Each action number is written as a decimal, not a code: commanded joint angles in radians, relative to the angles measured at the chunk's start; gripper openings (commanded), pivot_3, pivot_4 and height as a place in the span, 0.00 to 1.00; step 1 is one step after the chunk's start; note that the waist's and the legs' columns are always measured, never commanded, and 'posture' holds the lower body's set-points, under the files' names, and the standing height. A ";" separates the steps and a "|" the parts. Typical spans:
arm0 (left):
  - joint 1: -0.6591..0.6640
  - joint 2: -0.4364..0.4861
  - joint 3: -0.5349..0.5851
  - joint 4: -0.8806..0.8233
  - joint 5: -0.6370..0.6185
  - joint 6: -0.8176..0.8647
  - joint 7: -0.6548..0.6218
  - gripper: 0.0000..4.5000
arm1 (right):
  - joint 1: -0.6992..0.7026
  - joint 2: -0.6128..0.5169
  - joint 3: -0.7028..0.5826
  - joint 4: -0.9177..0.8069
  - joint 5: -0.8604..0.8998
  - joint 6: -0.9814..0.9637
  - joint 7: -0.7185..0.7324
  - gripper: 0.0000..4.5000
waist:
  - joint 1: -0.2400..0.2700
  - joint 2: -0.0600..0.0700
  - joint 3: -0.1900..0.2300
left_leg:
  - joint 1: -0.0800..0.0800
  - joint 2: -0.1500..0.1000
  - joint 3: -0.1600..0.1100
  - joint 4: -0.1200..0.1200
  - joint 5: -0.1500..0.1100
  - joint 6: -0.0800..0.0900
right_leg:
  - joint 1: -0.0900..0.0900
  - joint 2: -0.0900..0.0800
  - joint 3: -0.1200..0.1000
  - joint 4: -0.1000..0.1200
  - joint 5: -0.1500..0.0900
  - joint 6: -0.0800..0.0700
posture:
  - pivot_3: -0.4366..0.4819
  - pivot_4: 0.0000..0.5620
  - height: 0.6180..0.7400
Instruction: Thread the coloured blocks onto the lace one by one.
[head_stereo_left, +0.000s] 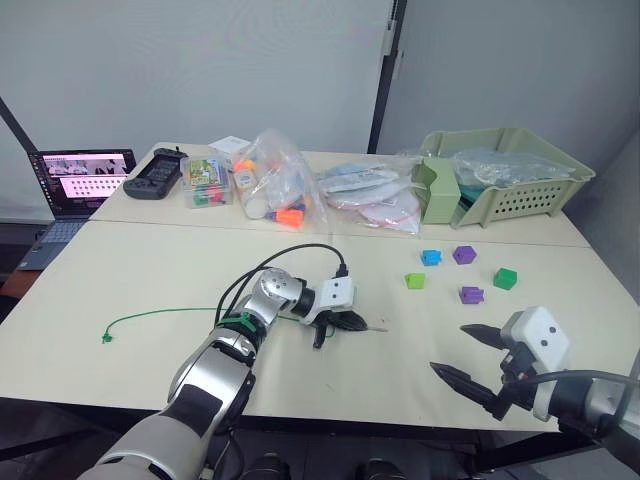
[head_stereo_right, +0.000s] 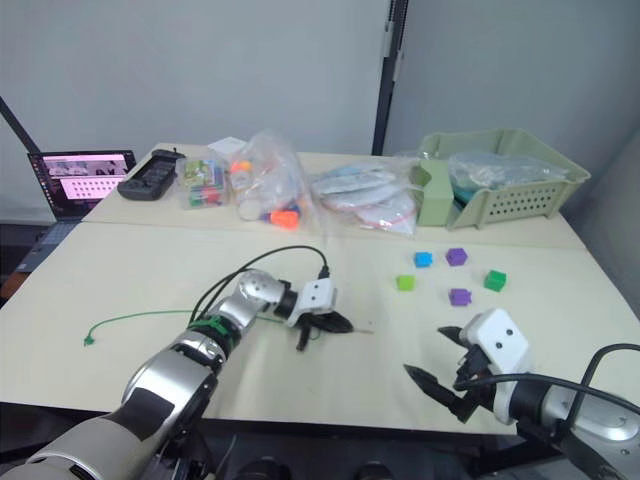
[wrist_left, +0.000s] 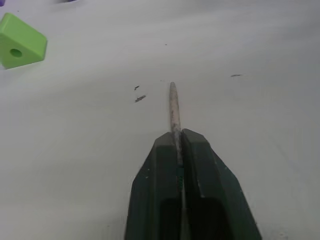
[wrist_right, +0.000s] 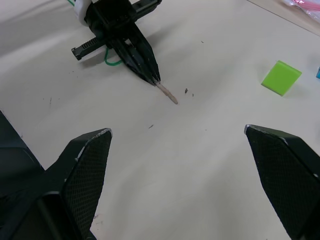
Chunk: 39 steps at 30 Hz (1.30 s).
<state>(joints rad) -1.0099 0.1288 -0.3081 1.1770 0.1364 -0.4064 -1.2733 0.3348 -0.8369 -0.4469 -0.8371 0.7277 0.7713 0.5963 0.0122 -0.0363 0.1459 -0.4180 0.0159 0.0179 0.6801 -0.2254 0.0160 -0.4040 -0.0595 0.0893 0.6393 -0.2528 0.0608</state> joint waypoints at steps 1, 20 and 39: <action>-0.009 0.001 -0.013 0.022 0.038 0.032 0.029 0.01 | -0.008 -0.008 -0.015 -0.029 -0.004 -0.003 -0.004 1.00 | -0.001 0.000 0.000 | 0.000 0.000 0.000 0.000 0.000 0.000 | 0.000 0.000 0.000 0.000 0.000 0.000 | 0.48 0.27 0.95; 0.140 0.192 0.157 -0.572 -0.277 0.397 -0.281 0.01 | 0.047 0.173 -0.172 0.035 -0.048 -0.042 -0.157 1.00 | -0.014 0.001 0.000 | -0.002 0.001 -0.002 -0.001 0.000 0.000 | -0.002 0.000 -0.001 0.001 0.000 0.000 | 0.48 0.27 0.95; 0.315 0.275 0.131 -1.058 -0.394 0.702 -0.103 0.01 | -0.571 0.261 -0.034 0.665 -0.347 -0.070 -0.475 1.00 | -0.029 0.004 0.000 | 0.001 0.001 0.000 -0.003 0.000 0.000 | -0.002 0.000 0.001 0.002 0.000 -0.001 | 0.48 0.27 0.95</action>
<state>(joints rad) -0.6954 0.3955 -0.1792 0.1695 -0.2367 0.2817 -1.3924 -0.1892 -0.5642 -0.4762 -0.2164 0.3999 0.7075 0.1424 -0.0165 -0.0323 0.1461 -0.4166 0.0166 0.0183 0.6772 -0.2254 0.0161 -0.4061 -0.0594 0.0906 0.6410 -0.2528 0.0598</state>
